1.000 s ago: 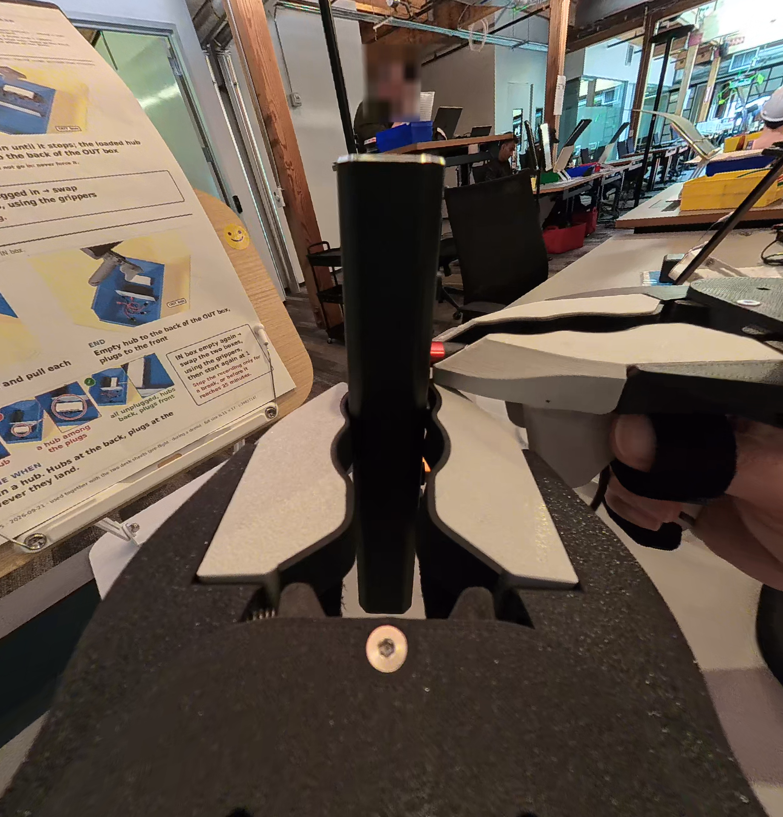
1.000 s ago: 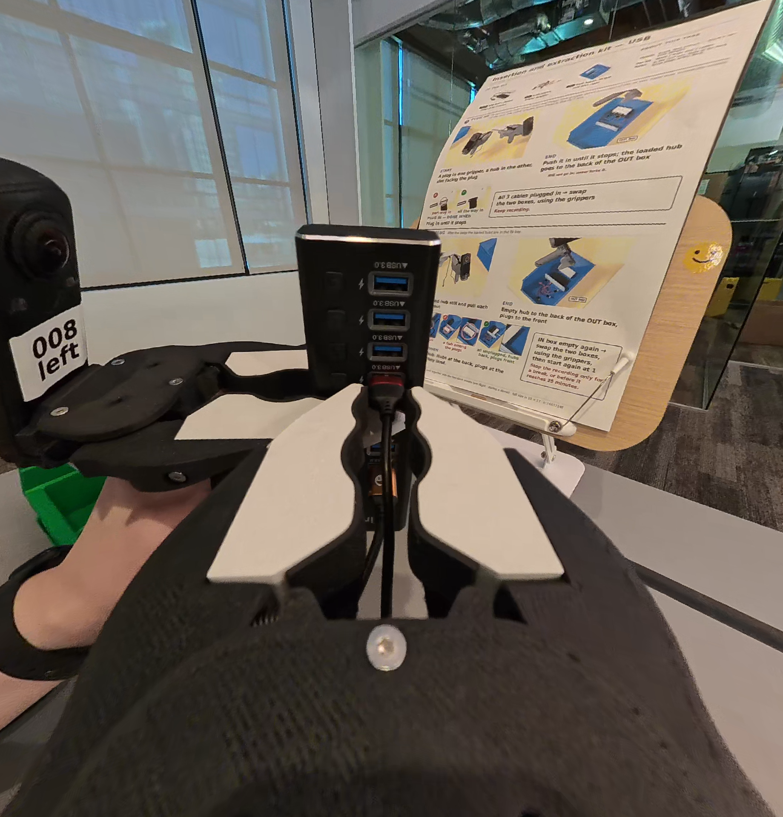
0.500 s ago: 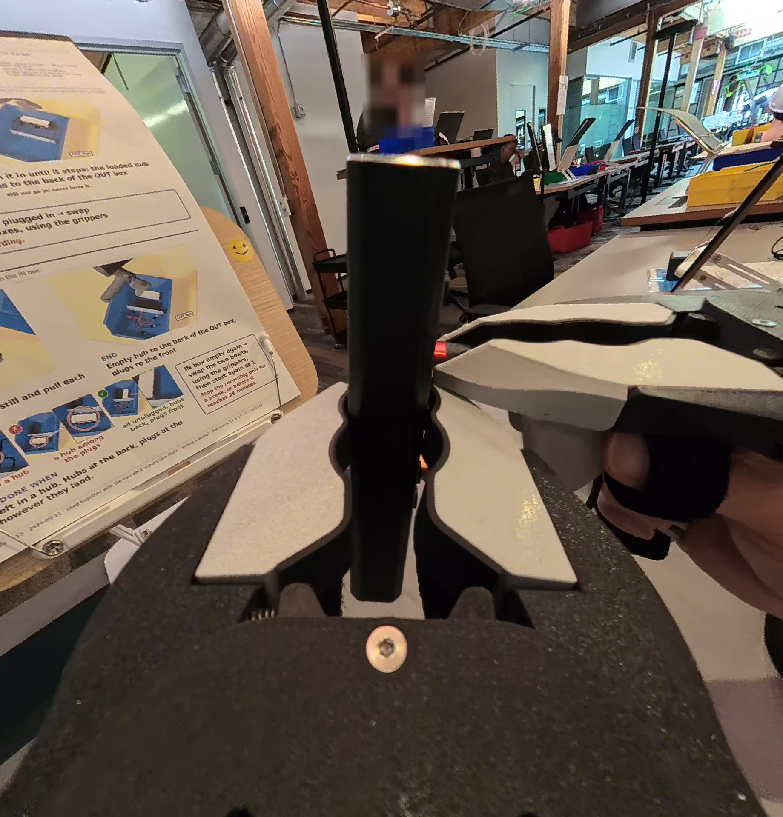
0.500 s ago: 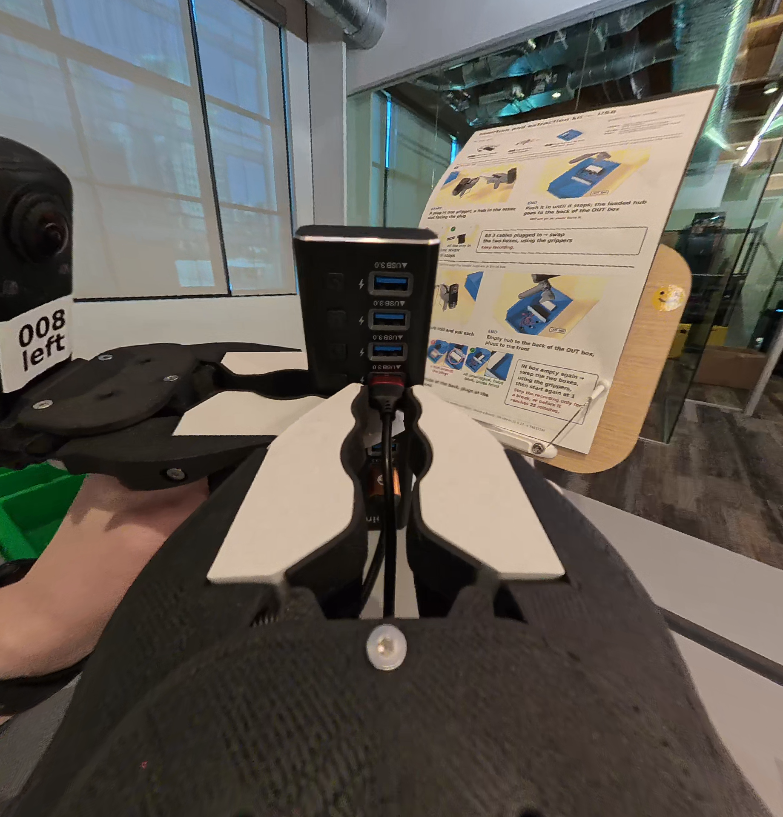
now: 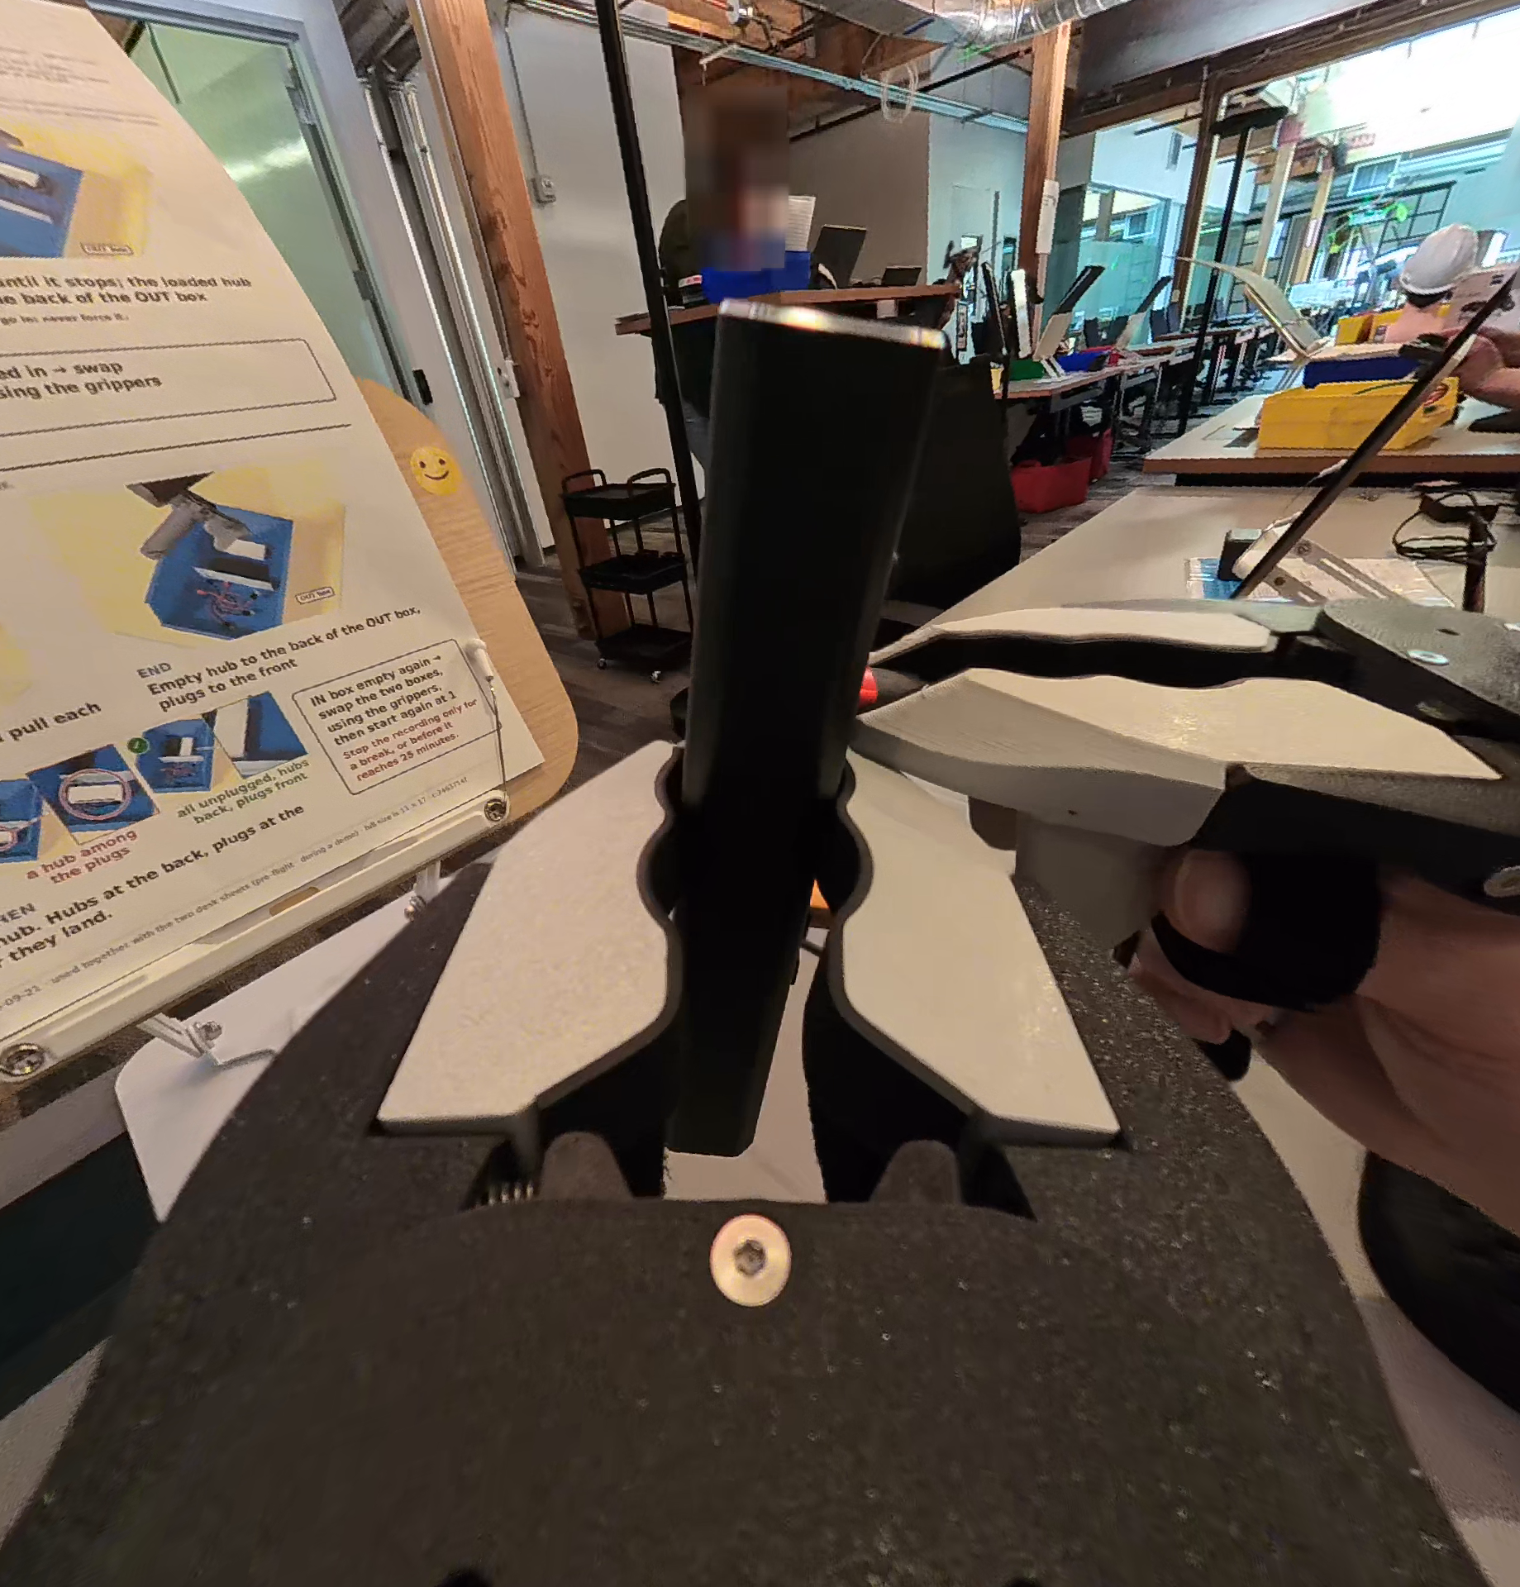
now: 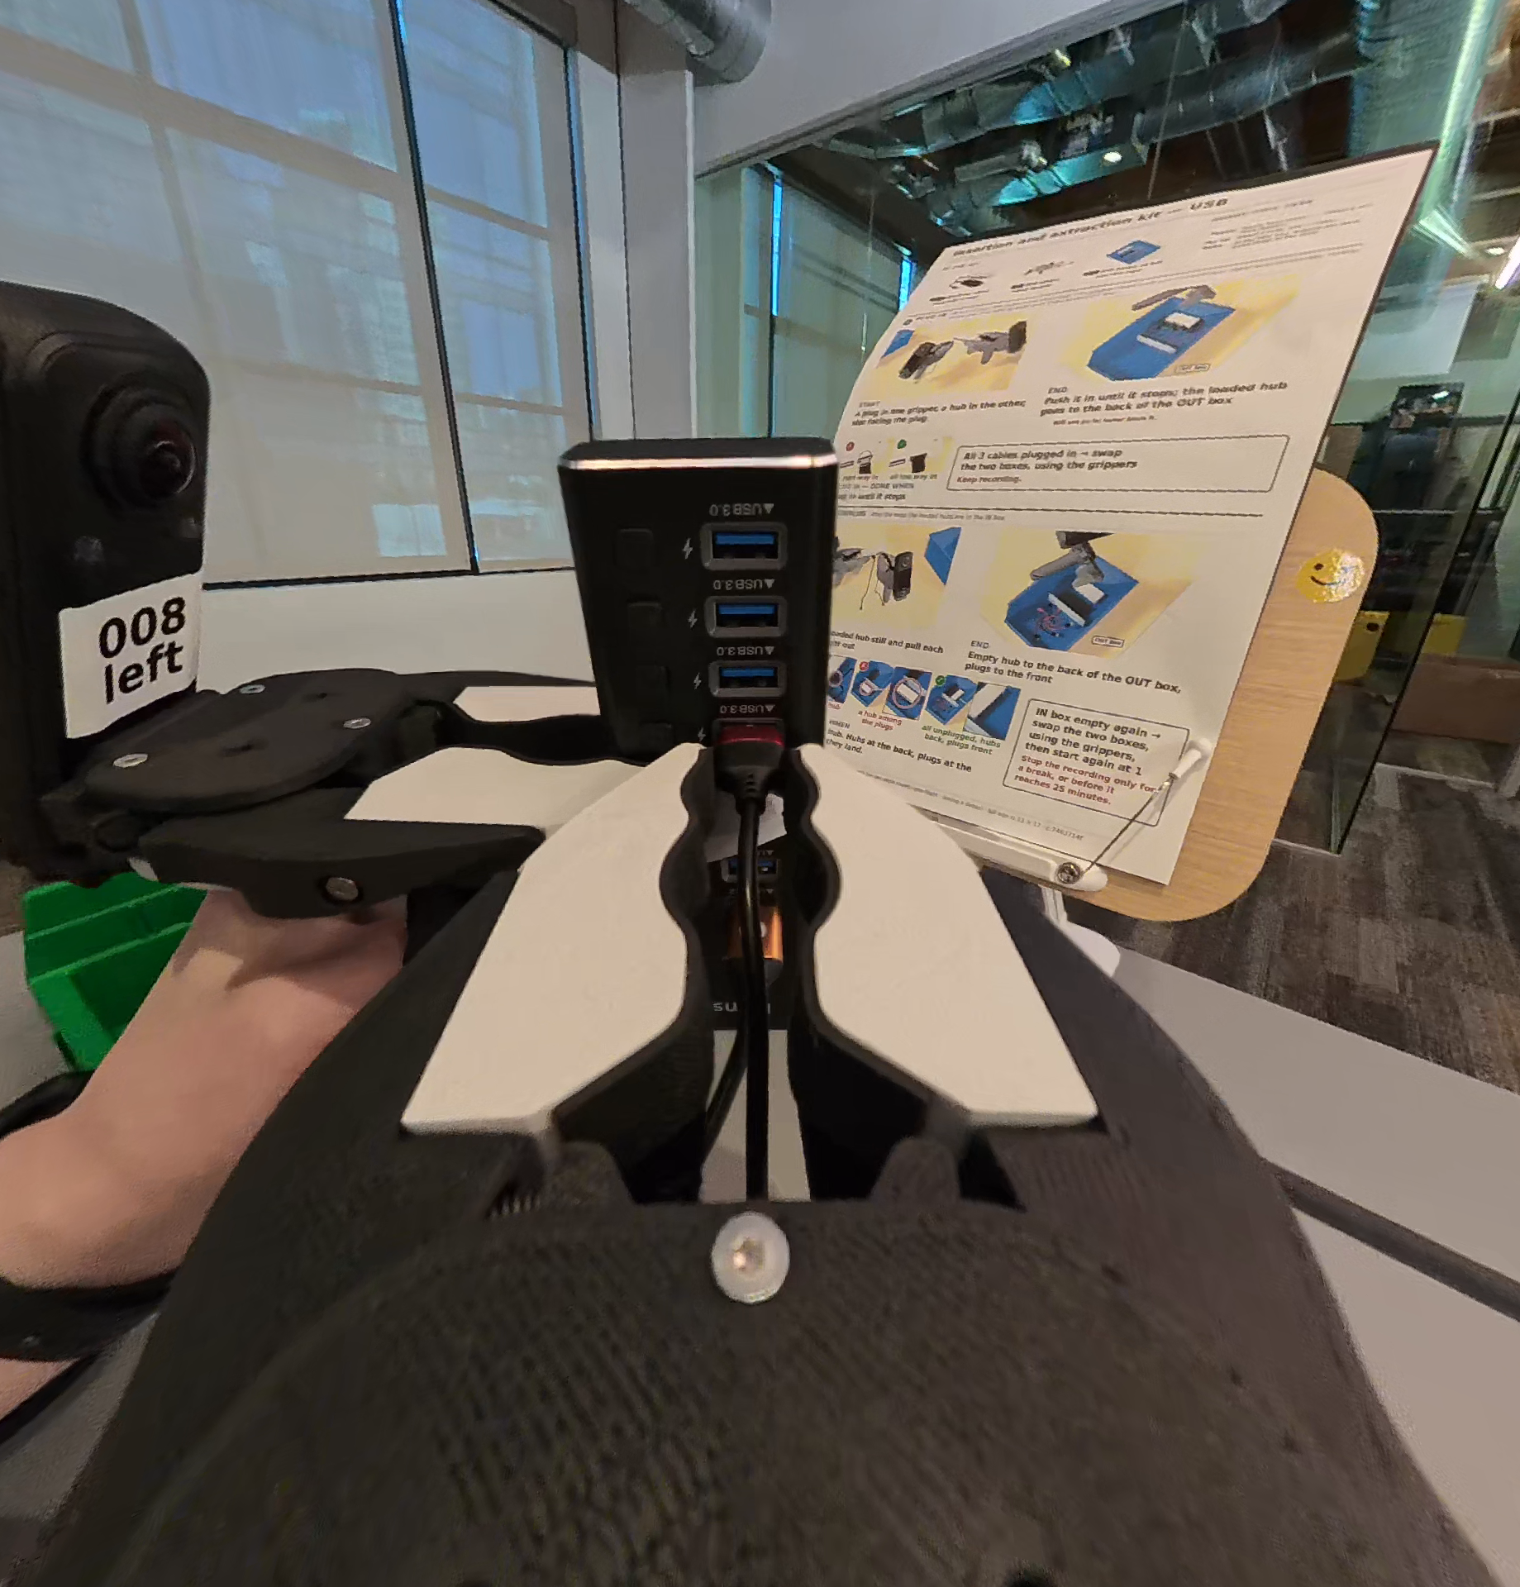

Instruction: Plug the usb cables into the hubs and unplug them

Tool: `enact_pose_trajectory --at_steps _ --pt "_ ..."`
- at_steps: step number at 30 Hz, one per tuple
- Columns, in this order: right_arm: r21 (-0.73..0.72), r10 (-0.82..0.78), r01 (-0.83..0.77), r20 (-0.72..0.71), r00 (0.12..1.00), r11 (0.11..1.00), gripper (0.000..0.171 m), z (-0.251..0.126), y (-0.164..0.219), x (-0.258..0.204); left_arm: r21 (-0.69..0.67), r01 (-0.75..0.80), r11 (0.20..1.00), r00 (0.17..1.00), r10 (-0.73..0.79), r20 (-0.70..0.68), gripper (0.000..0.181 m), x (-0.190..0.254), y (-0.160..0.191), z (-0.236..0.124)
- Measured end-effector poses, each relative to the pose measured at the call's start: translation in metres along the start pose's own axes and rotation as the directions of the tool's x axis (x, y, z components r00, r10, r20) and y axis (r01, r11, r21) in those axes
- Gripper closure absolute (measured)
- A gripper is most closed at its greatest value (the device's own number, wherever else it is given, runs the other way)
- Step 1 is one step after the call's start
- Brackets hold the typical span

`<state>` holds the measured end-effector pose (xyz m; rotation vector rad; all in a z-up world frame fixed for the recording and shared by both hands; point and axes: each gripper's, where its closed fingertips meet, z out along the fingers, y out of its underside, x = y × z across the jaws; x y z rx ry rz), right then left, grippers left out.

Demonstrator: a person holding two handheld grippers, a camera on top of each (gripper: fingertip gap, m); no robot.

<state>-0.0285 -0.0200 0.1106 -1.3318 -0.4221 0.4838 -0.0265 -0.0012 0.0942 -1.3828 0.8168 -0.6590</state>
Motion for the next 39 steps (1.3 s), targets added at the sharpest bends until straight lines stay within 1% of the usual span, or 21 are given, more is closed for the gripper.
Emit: enact_pose_trajectory --at_steps 4,6,11,14,17,20,23,25,29,32,35,37,39 --pt "0.0 0.034 -0.034 -0.034 0.999 0.999 0.155 0.0002 0.0037 0.0015 -0.012 -0.02 1.0 0.999 0.02 0.03 0.152 -0.0017 0.0032 0.0014" --pt "0.008 0.055 -0.055 -0.038 0.998 0.998 0.155 0.0002 0.0039 0.0015 -0.014 -0.005 1.0 1.0 0.005 0.024 0.153 -0.0015 0.0035 0.0015" --pt "0.013 -0.015 0.015 0.004 1.0 1.0 0.155 0.0002 -0.0014 -0.0004 -0.008 0.049 0.999 0.999 -0.049 -0.022 0.152 0.0004 -0.0003 0.0001" --pt "0.012 -0.018 0.018 -0.021 1.0 1.0 0.155 -0.0007 -0.0022 -0.0001 -0.005 0.092 0.996 0.995 -0.092 -0.046 0.152 0.0024 -0.0004 0.0007" --pt "0.004 0.053 -0.053 -0.038 0.998 0.999 0.155 -0.0002 0.002 0.0017 -0.026 0.078 0.997 0.996 -0.079 -0.031 0.152 0.001 0.0031 0.0018" --pt "-0.009 0.102 -0.102 -0.014 0.995 0.995 0.155 0.0013 0.0044 0.0024 -0.036 0.042 0.998 0.999 -0.043 -0.007 0.152 -0.0017 0.0044 0.0023" --pt "0.018 -0.017 0.017 -0.001 1.0 1.0 0.155 0.0013 -0.0004 0.0006 -0.021 0.07 0.997 0.997 -0.071 -0.031 0.152 -0.0004 0.0015 0.0011" --pt "0.017 0.007 -0.007 0.004 1.0 1.0 0.155 0.0011 -0.0002 0.0008 -0.029 0.058 0.998 0.998 -0.059 -0.02 0.152 -0.0007 0.0011 0.0007" --pt "0.009 0.056 -0.056 -0.046 0.997 0.998 0.155 0.001 0.0039 0.0028 -0.04 0.059 0.997 0.998 -0.06 -0.013 0.152 -0.0009 0.0048 0.0026" --pt "0.019 0.092 -0.091 -0.046 0.995 0.996 0.155 0.0009 0.0047 0.0025 -0.043 0.011 0.999 1.0 -0.011 0.011 0.152 -0.0023 0.0046 0.0024" --pt "0.029 0.036 -0.035 -0.021 0.999 0.999 0.155 0.0006 -0.0011 -0.0002 -0.032 0.046 0.998 0.998 -0.047 -0.035 0.152 -0.0002 0.0002 0.0003" --pt "0.025 0.044 -0.044 -0.008 0.999 0.999 0.155 0.0006 -0.0015 -0.0004 -0.034 0.045 0.998 0.998 -0.046 -0.034 0.152 -0.0001 -0.0006 0.0" --pt "0.018 0.058 -0.057 -0.026 0.998 0.998 0.155 0.0005 0.0005 0.0007 -0.041 0.033 0.999 0.999 -0.033 -0.021 0.152 -0.0007 0.0011 0.0007"
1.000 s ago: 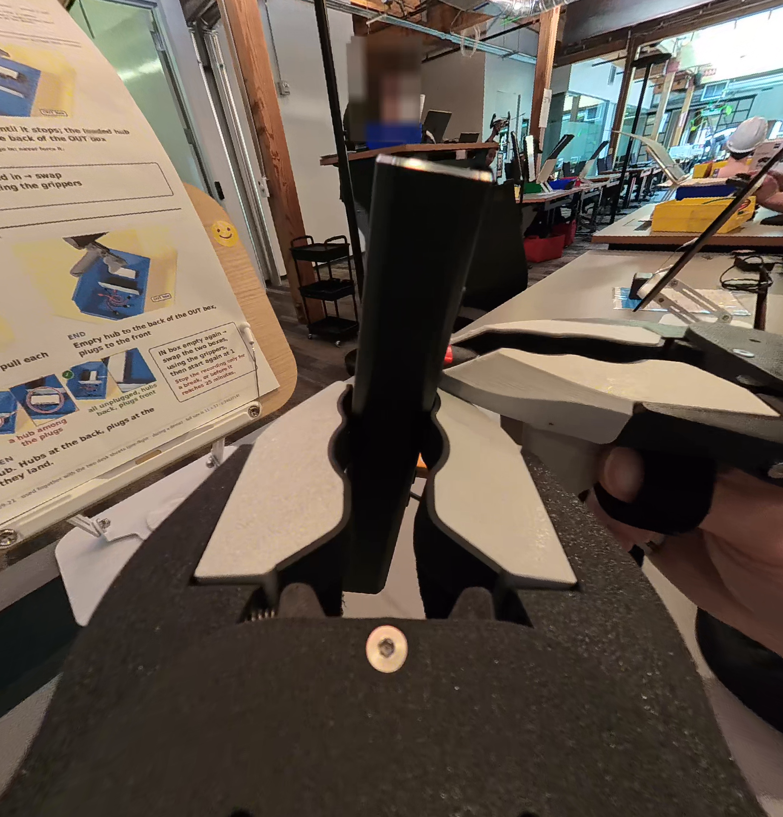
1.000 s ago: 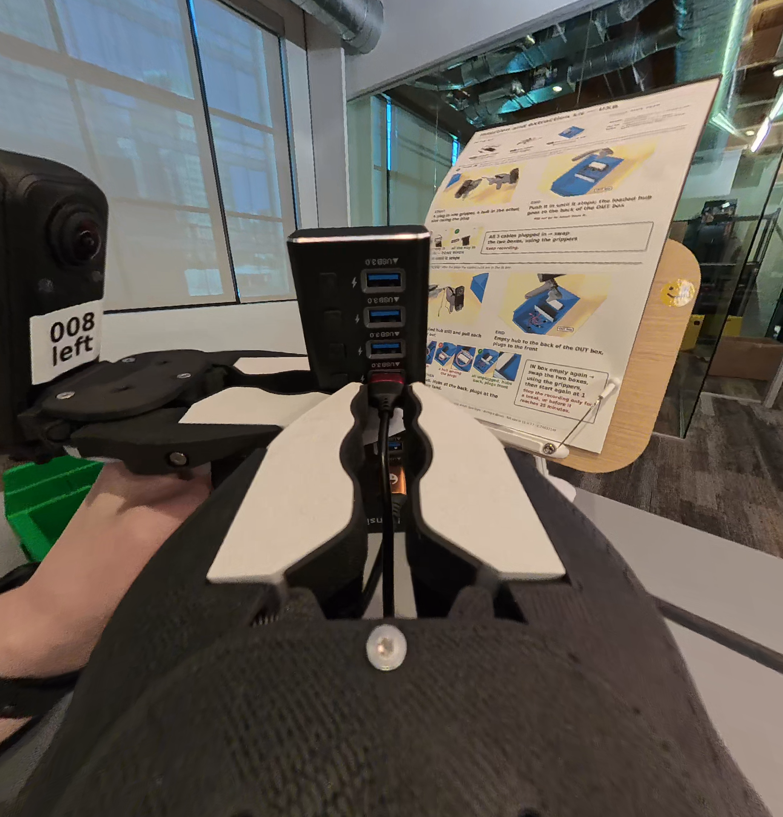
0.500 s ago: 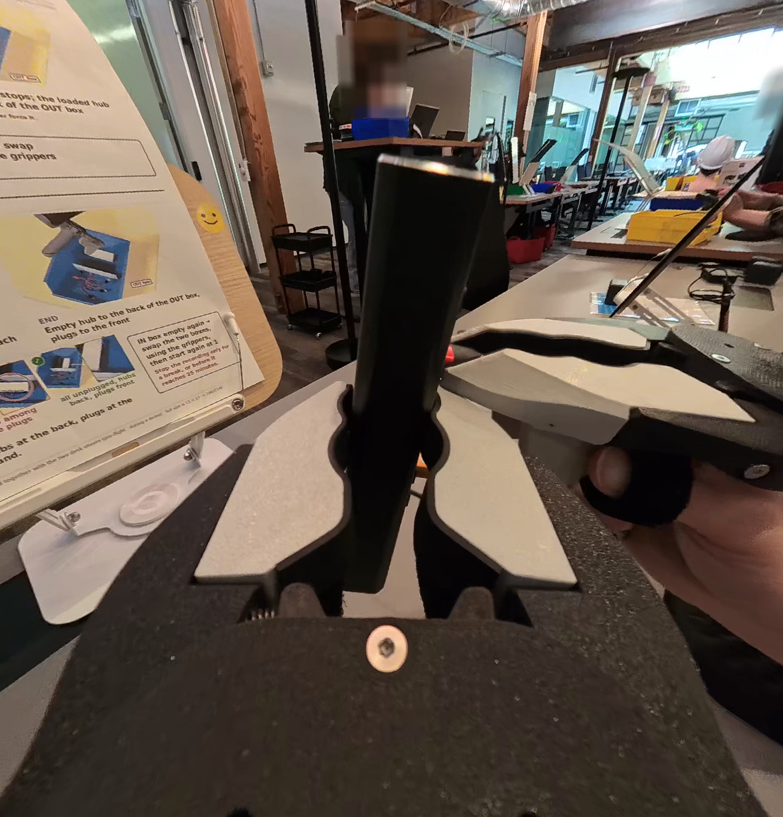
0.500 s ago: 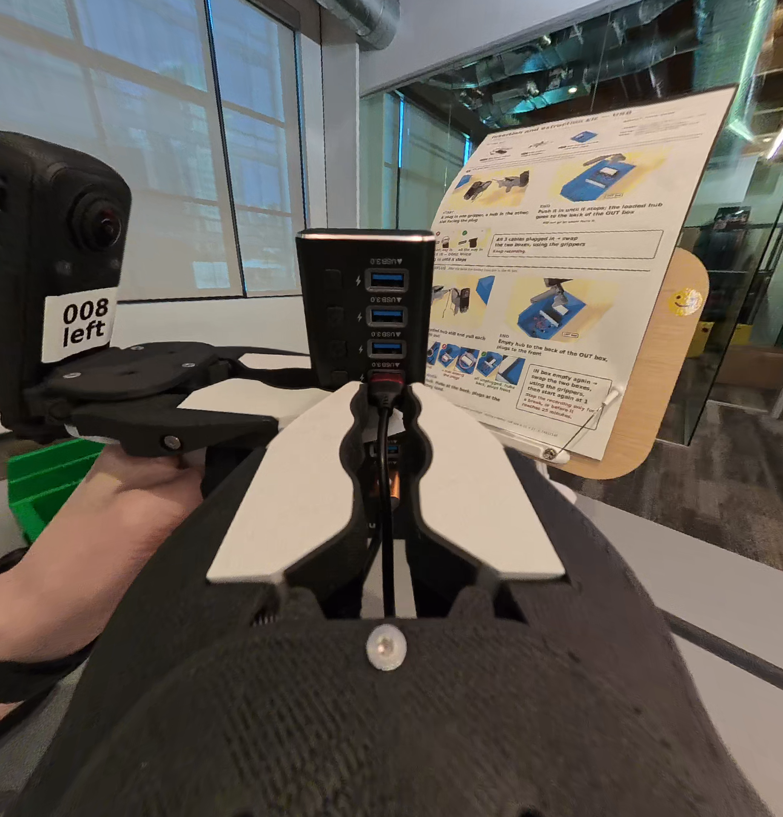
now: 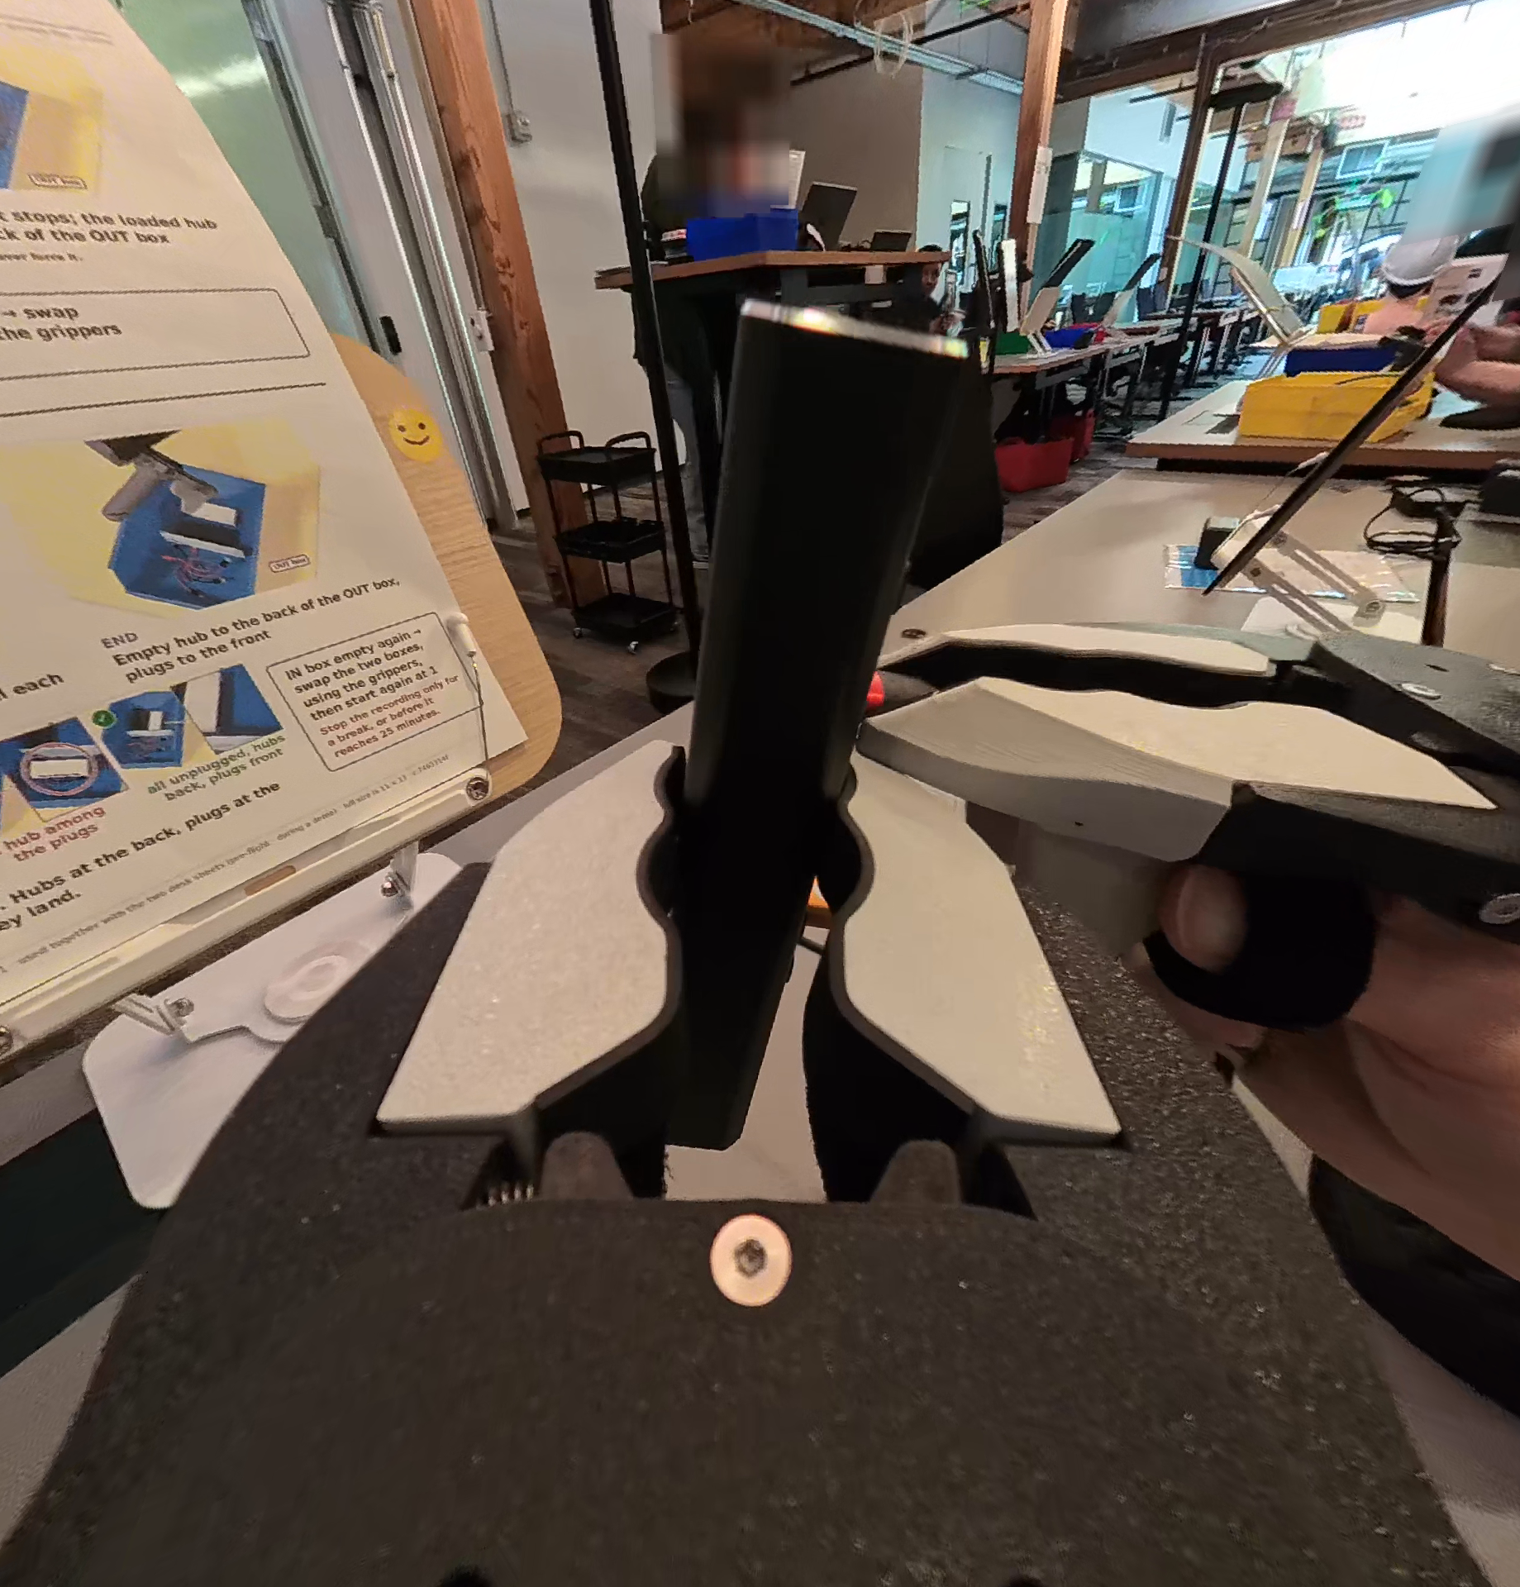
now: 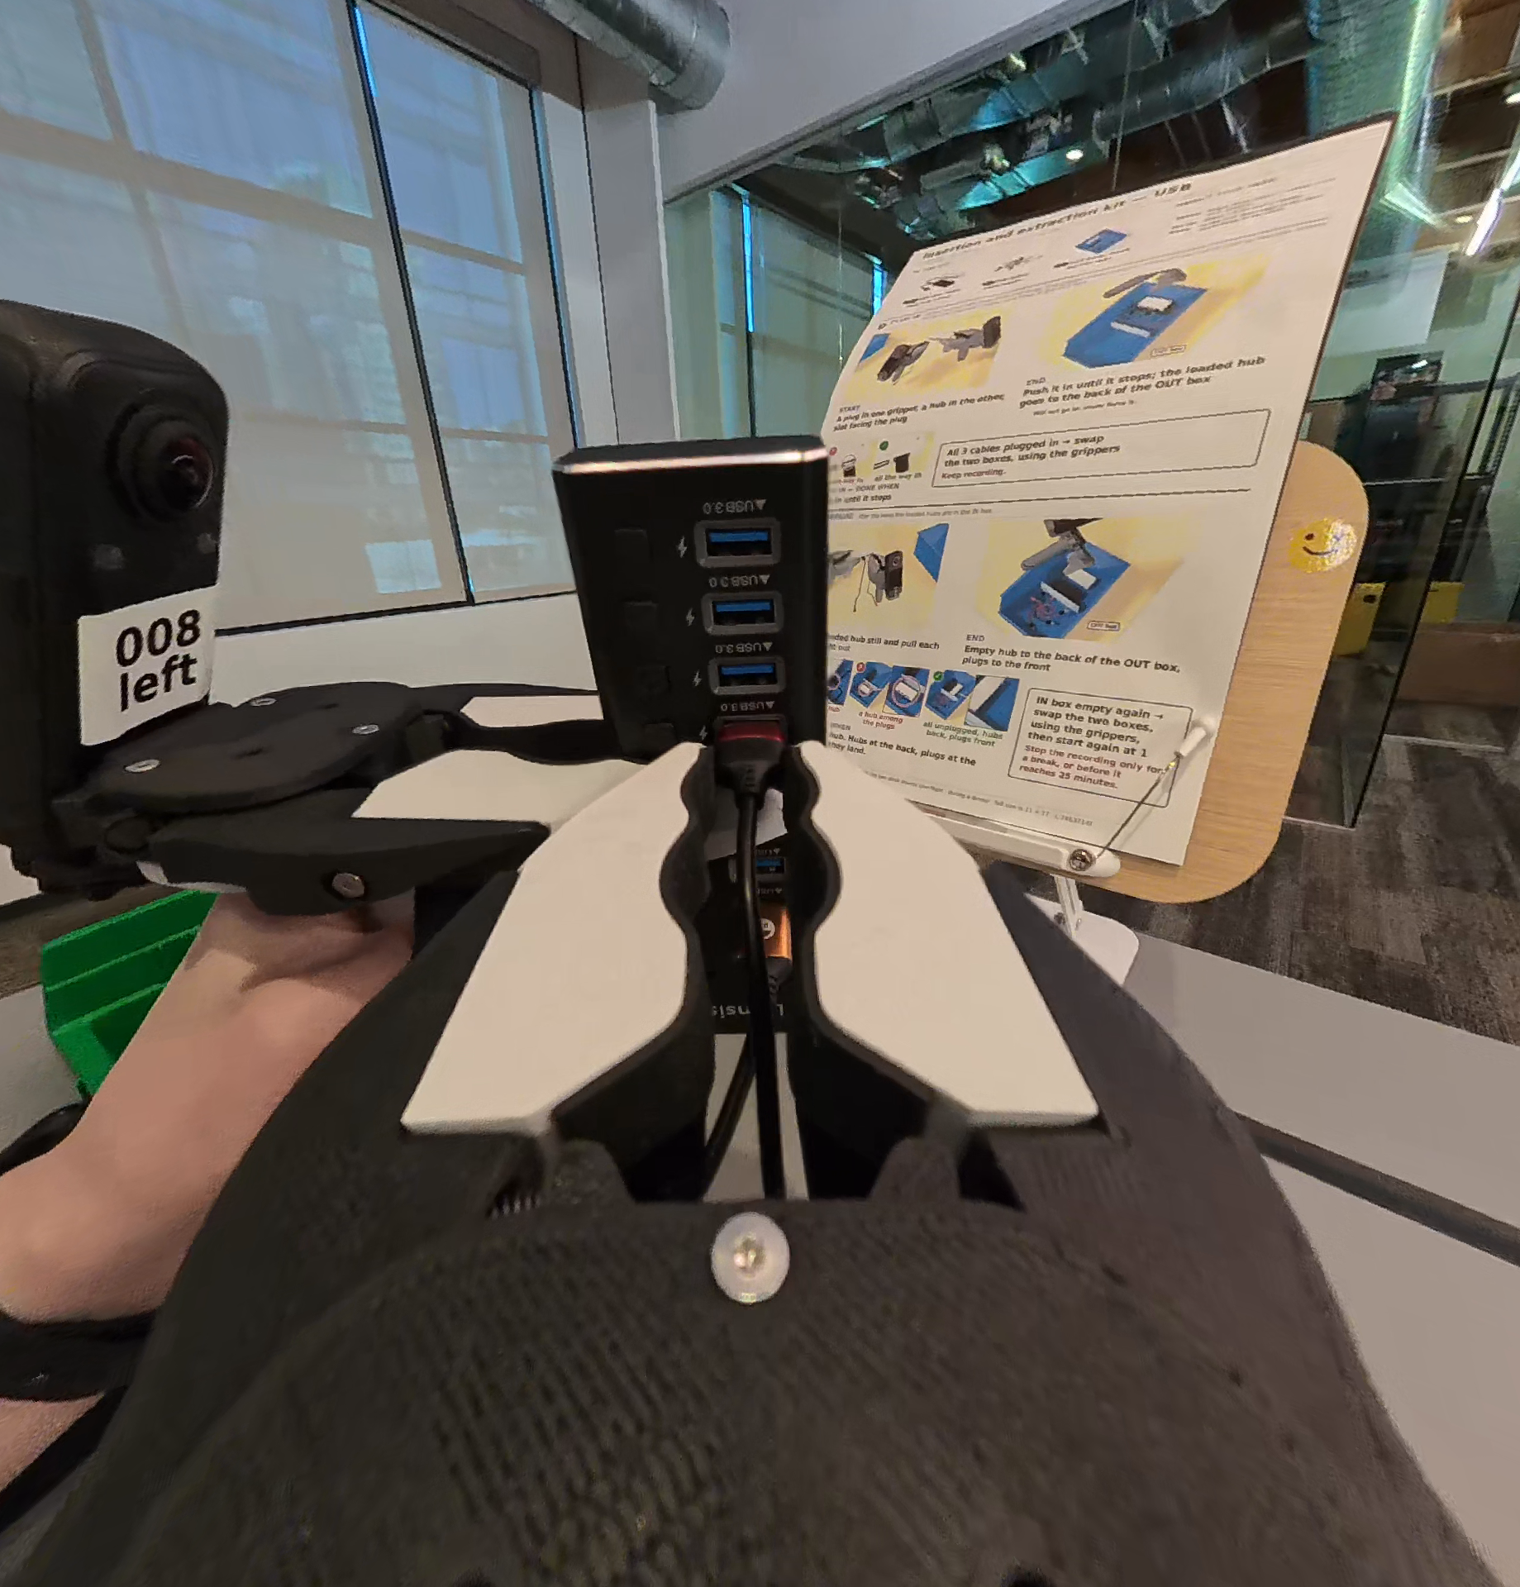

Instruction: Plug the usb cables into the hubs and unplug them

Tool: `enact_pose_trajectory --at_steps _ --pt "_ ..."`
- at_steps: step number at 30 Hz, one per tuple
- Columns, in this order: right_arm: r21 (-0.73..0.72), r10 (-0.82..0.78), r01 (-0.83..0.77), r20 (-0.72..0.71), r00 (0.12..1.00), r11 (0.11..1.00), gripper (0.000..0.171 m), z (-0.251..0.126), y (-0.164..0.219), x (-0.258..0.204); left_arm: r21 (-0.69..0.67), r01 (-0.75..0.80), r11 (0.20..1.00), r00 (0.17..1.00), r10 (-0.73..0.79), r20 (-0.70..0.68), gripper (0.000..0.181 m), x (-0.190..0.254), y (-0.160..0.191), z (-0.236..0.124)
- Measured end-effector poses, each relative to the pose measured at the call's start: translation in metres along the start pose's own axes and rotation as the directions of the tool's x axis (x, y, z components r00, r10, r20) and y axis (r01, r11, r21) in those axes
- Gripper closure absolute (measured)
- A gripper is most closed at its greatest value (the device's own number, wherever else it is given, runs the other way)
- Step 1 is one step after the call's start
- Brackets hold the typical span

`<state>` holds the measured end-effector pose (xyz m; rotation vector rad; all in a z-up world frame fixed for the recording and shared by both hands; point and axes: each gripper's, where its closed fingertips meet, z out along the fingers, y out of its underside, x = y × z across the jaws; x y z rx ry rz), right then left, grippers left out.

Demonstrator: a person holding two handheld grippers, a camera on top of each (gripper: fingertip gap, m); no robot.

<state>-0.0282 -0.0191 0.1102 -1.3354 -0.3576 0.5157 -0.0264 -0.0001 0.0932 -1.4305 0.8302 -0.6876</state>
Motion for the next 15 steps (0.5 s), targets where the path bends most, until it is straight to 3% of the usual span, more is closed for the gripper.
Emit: enact_pose_trajectory --at_steps 5,9,15 --pt "-0.012 0.029 -0.03 -0.002 1.0 0.999 0.155 0.001 0.003 0.0014 -0.018 -0.015 1.0 1.0 0.016 0.018 0.152 -0.0019 0.0024 0.0009" --pt "0.008 -0.017 0.017 0.048 0.999 1.0 0.155 0.0014 -0.0016 -0.0004 -0.01 0.078 0.997 0.996 -0.079 -0.037 0.152 0.001 0.0 -0.0003" --pt "-0.016 0.024 -0.024 -0.024 0.999 1.0 0.155 0.0009 0.0034 0.0019 -0.028 0.005 1.0 1.0 -0.005 0.01 0.152 -0.0017 0.0035 0.0013"
